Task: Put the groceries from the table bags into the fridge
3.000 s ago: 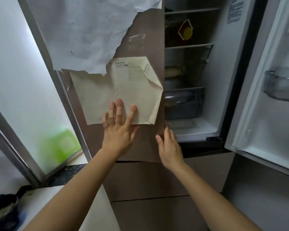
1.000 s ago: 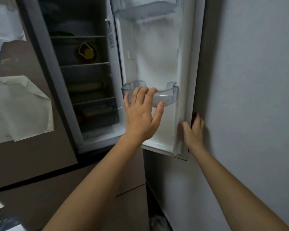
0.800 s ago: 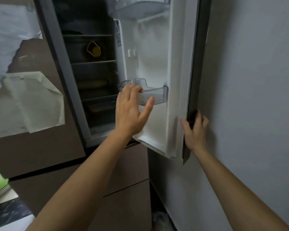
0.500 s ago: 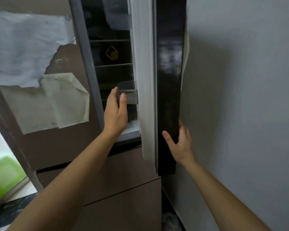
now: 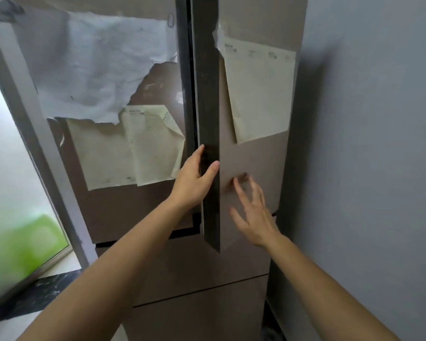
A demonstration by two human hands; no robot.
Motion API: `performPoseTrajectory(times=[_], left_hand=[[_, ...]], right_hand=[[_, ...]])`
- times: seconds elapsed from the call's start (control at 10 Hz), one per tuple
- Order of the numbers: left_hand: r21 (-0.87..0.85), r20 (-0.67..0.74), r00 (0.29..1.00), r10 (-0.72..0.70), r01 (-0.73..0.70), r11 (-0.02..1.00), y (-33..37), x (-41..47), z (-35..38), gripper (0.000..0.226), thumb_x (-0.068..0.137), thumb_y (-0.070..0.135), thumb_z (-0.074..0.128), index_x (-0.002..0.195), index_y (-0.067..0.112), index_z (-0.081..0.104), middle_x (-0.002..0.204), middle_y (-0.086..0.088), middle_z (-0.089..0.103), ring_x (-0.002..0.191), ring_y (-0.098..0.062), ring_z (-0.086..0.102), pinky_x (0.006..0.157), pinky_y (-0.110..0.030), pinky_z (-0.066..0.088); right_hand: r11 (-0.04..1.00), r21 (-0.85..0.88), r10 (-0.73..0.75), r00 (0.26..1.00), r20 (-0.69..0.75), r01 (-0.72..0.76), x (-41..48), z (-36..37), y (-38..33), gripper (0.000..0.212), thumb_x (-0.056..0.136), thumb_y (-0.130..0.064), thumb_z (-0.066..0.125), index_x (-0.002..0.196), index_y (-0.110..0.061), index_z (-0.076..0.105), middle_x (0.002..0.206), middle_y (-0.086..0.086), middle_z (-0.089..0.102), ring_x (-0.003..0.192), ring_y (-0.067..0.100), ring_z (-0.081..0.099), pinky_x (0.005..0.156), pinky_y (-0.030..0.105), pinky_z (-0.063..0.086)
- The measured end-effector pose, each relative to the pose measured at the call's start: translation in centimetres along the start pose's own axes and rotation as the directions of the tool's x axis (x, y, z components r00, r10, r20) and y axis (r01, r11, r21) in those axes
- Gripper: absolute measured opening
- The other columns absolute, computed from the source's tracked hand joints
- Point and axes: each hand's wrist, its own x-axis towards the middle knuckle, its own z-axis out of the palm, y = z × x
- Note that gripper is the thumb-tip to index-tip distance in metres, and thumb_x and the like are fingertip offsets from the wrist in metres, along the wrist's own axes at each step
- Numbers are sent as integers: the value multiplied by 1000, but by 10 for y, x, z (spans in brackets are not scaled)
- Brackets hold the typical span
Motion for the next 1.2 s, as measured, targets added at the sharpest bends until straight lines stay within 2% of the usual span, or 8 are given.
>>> performPoseTrajectory(times=[0.1,0.2,0.4,0.5,0.6,0.9,1.1,1.2], left_hand=[[426,-25,997,79,-61,903,-11,10,-7,69,101,52,39,158,21,16,166,-3,10,153,-18,5,124,-44,14],[673,-52,992,117,-52,738,-30,18,-11,65,103,53,28,159,27,7,165,-5,-18,150,-20,-23,123,-47,-3],[801,-145,989,39,94,591,-72,28,-22,77,102,57,21,156,16,-15,164,-5,-22,150,-20,-22,124,-45,0],[868,-136,989,59,90,488,-84,30,-24,75,102,55,17,155,13,-13,164,-7,-21,151,-21,-20,124,-42,-2],[887,-136,990,48,100,450,-86,31,-23,74,100,55,12,155,14,-14,163,-7,-23,150,-22,-22,121,-40,-8],[917,-111,993,25,93,388,-89,31,-23,81,100,52,26,154,14,-21,159,-9,-34,148,-25,-29,122,-44,-8],[929,-89,996,11,79,361,-90,31,-25,89,97,52,33,152,12,-25,155,-9,-41,146,-27,-32,123,-46,-6],[935,-99,995,11,89,344,-90,32,-25,93,96,52,37,152,11,-26,155,-10,-41,146,-28,-33,123,-48,-4]], right_hand=[[995,-84,-58,998,-16,57,24,13,8,75,101,-52,42,153,-53,-11,160,-8,-37,149,21,-30,121,54,5],[977,-182,-124,991,-44,114,47,25,11,71,102,-52,39,156,-49,-8,160,-3,-39,147,22,-36,120,50,-6],[951,-273,-171,982,-82,142,78,55,17,74,100,-46,43,159,-39,-1,164,7,-28,150,34,-27,122,58,-2],[944,-308,-153,983,-101,115,89,63,16,81,96,-39,46,159,-39,-4,164,10,-26,151,38,-23,122,61,1],[941,-328,-105,993,-51,82,102,68,5,84,97,-39,43,157,-38,-16,158,10,-40,146,39,-33,121,63,-3],[898,-433,-130,988,-80,83,107,68,12,98,85,-34,61,160,-34,-3,164,17,-21,151,45,-13,119,65,12],[963,-241,-136,990,-42,122,97,27,5,68,95,-36,53,157,-35,23,165,8,2,152,33,1,121,55,23],[983,137,-103,986,-134,121,105,-16,-17,58,98,-34,56,152,-21,38,157,8,32,145,22,29,115,48,37]])
